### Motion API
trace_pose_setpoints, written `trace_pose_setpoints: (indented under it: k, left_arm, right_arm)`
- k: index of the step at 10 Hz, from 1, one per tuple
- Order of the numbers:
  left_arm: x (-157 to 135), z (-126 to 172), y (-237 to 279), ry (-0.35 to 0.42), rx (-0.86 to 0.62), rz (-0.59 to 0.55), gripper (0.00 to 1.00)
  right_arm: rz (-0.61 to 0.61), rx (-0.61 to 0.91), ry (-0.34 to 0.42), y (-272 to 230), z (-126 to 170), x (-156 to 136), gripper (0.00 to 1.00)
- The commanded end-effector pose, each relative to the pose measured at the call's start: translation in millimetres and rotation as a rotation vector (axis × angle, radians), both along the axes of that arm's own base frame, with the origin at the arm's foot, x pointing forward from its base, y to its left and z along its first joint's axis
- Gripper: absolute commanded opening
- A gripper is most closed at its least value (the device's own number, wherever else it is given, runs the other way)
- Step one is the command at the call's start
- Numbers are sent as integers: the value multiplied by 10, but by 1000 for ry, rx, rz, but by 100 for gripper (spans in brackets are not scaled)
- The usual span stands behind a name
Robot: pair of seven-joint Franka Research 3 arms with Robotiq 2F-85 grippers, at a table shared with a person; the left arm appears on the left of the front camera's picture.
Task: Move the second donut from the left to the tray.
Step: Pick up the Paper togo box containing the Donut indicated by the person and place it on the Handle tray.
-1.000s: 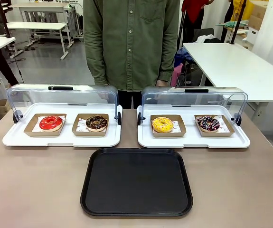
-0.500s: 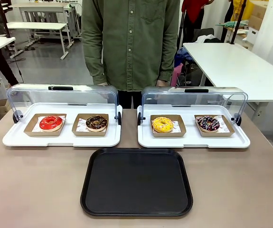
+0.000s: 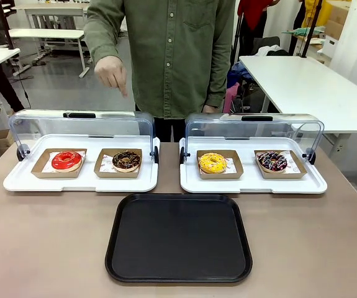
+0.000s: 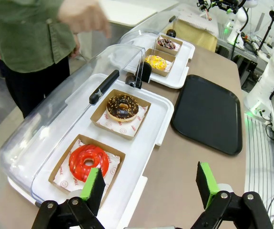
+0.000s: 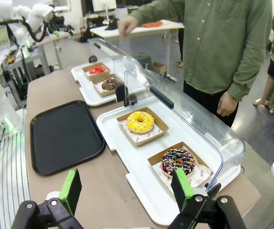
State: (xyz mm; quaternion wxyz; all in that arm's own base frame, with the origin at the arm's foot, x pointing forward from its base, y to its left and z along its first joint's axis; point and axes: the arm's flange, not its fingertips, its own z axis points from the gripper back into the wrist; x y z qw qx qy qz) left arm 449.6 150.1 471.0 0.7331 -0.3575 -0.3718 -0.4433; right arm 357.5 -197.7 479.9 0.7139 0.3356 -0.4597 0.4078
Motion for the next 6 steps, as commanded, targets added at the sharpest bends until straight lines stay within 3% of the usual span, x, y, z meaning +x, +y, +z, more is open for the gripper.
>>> trace_pose_setpoints:
  k: [1,6]
  left_arm:
    - [2,5,-5,-4,-10,-5,100]
    - [2,5,-5,-4,-10,-5,100]
  right_arm:
    - [2,13,-39,-11,19,42,100]
    - [2,13,-39,-11,19,42,100]
